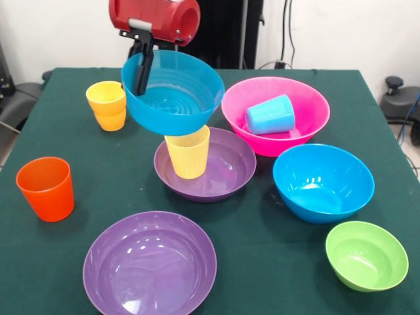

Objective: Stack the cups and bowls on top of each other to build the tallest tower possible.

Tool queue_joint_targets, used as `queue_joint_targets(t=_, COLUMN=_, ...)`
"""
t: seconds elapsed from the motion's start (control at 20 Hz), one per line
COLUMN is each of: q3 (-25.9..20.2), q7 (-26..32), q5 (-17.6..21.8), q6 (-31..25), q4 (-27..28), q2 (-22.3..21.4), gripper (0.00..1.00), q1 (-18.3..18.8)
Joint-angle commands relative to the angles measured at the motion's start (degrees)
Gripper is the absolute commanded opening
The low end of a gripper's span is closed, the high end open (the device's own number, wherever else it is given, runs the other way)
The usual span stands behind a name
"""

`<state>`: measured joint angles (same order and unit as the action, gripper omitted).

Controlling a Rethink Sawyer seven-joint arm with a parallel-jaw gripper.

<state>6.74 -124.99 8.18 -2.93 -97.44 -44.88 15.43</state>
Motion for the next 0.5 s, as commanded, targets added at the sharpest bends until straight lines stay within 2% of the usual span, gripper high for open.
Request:
queue_joint_targets(t=0.05, q3=-0.61, q7=-4.44, q5=3.47, q6=3.10, q4=-3.28, q2=3.78, gripper=0.00, q1=-1.88)
queue_joint_targets(t=0.5, q3=0.80, q7=-5.26, q5=2.40, q6=4.82, q4=-3.20, q2=5.73, gripper=0.00, q1=-3.18)
